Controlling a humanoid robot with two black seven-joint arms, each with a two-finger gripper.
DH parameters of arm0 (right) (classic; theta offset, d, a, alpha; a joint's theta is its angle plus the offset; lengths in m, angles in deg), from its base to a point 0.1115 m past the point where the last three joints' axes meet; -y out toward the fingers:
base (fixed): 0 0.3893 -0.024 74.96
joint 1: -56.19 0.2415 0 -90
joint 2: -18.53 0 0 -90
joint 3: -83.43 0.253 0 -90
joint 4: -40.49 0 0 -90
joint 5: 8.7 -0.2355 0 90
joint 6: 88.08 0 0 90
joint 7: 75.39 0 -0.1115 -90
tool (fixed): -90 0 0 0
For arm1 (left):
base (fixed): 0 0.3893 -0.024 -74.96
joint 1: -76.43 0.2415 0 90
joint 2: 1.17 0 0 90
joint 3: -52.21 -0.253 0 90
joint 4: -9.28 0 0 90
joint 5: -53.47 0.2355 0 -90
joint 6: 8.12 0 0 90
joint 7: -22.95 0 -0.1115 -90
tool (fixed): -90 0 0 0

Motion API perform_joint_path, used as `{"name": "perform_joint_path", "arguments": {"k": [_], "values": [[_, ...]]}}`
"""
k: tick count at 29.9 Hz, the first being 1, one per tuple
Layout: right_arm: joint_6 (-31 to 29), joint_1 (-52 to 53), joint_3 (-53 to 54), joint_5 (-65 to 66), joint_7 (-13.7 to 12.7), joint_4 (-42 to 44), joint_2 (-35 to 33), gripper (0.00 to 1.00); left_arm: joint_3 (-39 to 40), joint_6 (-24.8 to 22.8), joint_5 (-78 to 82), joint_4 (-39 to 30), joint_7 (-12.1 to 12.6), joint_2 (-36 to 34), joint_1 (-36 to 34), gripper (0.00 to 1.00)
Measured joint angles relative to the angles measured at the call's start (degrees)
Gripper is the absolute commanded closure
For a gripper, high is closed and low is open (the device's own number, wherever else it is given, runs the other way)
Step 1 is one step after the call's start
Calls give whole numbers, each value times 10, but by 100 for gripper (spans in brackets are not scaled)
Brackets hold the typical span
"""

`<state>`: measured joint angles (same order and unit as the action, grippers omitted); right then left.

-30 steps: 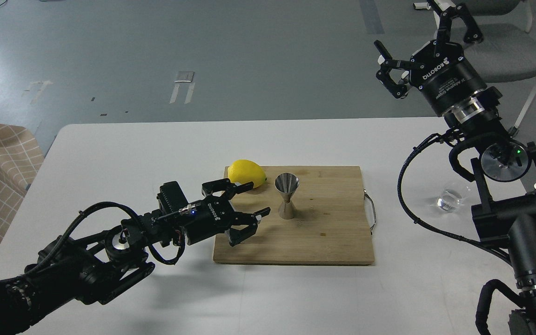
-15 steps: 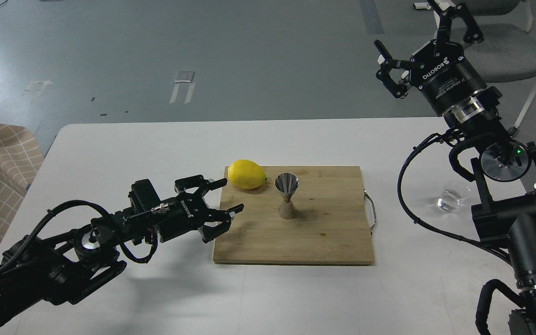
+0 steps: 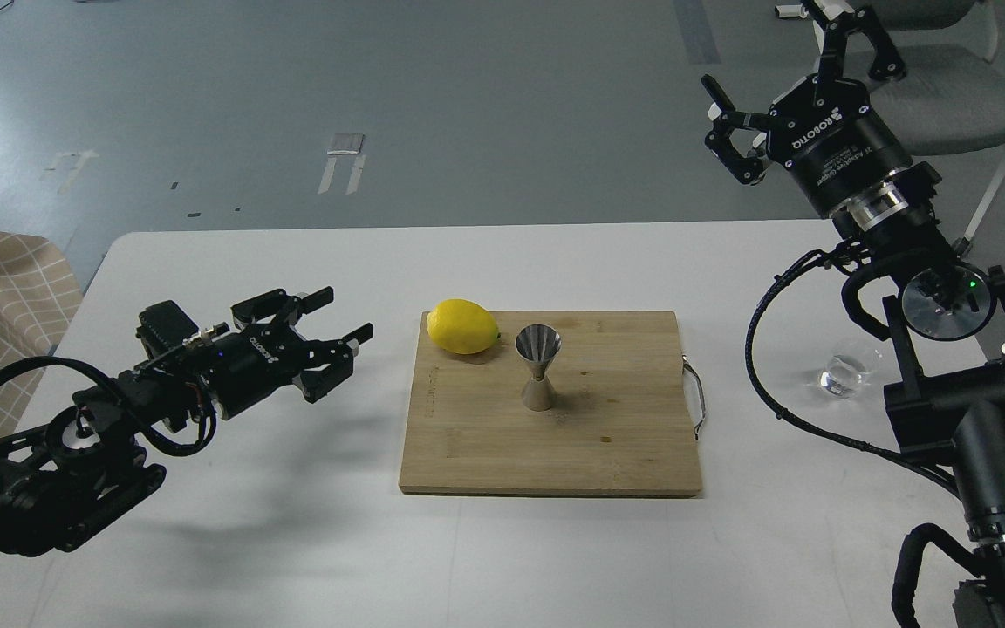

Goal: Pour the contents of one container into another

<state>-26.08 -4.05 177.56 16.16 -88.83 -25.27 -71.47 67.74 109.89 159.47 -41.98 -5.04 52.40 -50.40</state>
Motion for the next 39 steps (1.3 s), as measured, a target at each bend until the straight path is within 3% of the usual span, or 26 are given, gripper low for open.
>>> {"name": "perform_joint_path", "arguments": {"k": [9,15,23,30,39], "values": [[0,4,0,1,0,0,0,0,1,-19,-265,5,0,-8,-38,25],[0,7,0,2,0,1,0,0,35,-128,-473,5,0,20,-85,23],[0,9,-1,3,0,1,0,0,102,-284,-699,8,0,61,-130,6],[0,9,-1,3,0,1,0,0,192,-373,-810,10,0,102,-124,4],[0,8,-2,4,0,2,0,0,260,-483,-936,10,0,158,-60,2]]}}
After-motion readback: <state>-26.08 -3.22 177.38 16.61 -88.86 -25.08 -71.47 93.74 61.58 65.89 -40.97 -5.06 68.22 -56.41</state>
